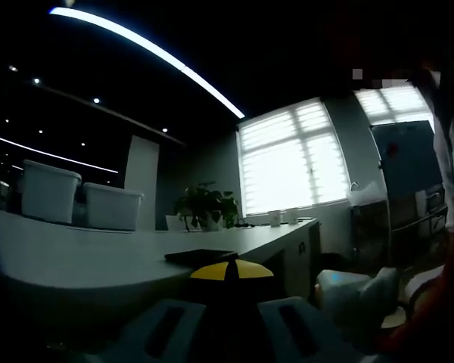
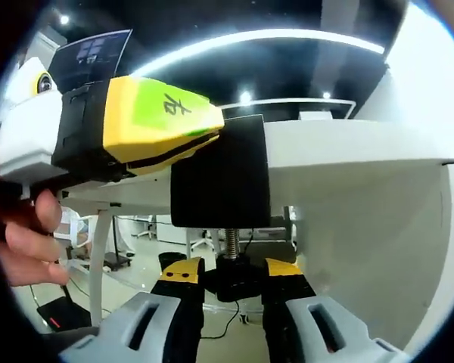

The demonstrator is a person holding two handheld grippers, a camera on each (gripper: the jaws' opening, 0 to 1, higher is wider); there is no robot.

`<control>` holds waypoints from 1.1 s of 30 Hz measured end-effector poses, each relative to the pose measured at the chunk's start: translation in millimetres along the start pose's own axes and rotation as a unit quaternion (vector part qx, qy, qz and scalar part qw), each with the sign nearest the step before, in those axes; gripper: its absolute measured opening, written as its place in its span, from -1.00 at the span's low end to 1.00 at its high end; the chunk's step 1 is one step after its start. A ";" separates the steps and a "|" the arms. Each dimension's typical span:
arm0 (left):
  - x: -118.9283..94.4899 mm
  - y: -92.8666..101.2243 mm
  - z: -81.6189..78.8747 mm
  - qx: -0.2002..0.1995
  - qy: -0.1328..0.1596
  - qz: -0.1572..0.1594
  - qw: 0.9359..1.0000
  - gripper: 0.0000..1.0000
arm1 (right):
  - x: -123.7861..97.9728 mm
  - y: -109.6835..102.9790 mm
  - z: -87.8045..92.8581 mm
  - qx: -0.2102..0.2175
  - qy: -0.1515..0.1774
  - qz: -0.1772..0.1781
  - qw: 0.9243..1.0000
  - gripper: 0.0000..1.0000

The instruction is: Clamp the fixed fixture on the desktop, loosen the retaining clip, secure it to the edge of the desk, and tighten the retaining clip.

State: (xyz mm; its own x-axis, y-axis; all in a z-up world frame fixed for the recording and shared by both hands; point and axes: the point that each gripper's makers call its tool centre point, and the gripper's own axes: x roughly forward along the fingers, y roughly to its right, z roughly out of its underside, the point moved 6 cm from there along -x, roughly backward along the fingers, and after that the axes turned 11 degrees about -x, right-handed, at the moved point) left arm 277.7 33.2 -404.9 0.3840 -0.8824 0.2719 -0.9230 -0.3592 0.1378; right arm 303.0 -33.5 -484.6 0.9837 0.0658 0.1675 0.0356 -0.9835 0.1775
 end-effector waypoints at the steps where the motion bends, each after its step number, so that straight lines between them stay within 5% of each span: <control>1: 0.2 -0.2 0.2 -0.001 -0.001 0.000 1.000 -0.97 | -0.1 0.1 0.1 -0.002 0.003 -0.005 1.000 -0.44; 10: 1.0 -1.0 0.0 0.003 -0.005 0.001 1.000 -0.97 | 5.6 5.2 2.4 -0.015 0.040 -0.130 0.991 -0.47; 16: 0.9 -1.6 0.0 0.002 -0.005 0.000 1.000 -0.97 | 10.7 9.9 4.7 0.002 0.056 -0.260 0.964 -0.47; 19: 0.9 -1.7 0.1 0.001 -0.005 0.000 1.000 -0.97 | 14.0 13.1 5.5 0.008 0.047 -0.293 0.955 -0.46; 27: 0.6 -1.6 0.2 -0.001 -0.004 -0.001 1.000 -0.97 | 9.2 9.9 6.8 0.016 0.044 -0.286 0.957 -0.46; 33: 0.5 -1.9 0.2 -0.001 -0.004 0.001 1.000 -0.97 | 2.1 0.6 8.7 -0.023 0.042 -0.216 0.975 -0.24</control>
State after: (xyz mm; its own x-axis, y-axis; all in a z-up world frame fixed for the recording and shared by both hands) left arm 279.6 33.4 -405.3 0.3818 -0.8854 0.2651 -0.9238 -0.3569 0.1384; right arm 306.6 -35.4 -492.6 0.8613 0.4869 0.1453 0.4328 -0.8529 0.2920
